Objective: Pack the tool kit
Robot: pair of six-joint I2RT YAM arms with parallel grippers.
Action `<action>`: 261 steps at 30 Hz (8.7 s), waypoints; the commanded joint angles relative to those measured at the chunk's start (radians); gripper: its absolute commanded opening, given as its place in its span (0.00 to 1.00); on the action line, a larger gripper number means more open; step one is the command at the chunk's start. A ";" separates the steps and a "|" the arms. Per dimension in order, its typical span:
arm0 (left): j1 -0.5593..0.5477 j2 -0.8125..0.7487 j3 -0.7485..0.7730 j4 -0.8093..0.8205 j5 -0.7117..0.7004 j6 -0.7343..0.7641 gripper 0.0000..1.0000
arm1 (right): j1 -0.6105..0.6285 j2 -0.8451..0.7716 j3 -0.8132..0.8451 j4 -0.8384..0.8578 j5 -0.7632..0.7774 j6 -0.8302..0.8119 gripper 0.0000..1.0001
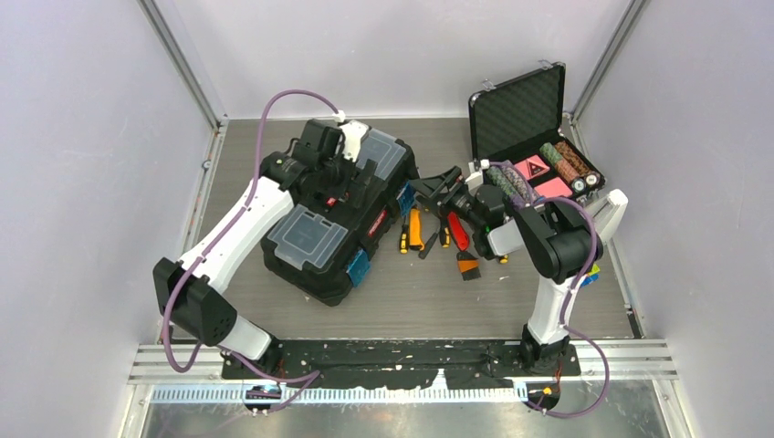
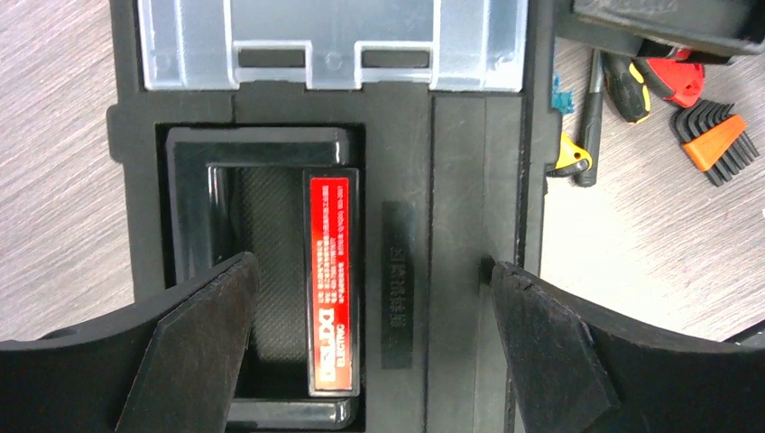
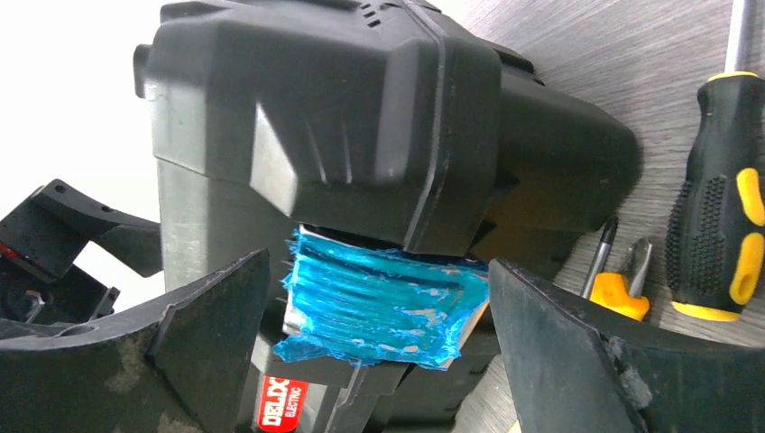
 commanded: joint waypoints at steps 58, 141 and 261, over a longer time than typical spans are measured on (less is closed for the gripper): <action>0.013 0.152 -0.181 0.020 0.048 -0.295 0.78 | 0.097 -0.033 -0.014 0.408 -0.125 0.183 0.63; 0.125 0.185 -0.228 0.150 0.209 -0.396 0.79 | 0.085 0.139 0.158 0.408 -0.080 0.078 0.96; 0.389 -0.151 -0.317 0.031 0.315 -0.312 0.98 | 0.079 -0.327 0.076 -0.371 -0.145 -0.243 0.87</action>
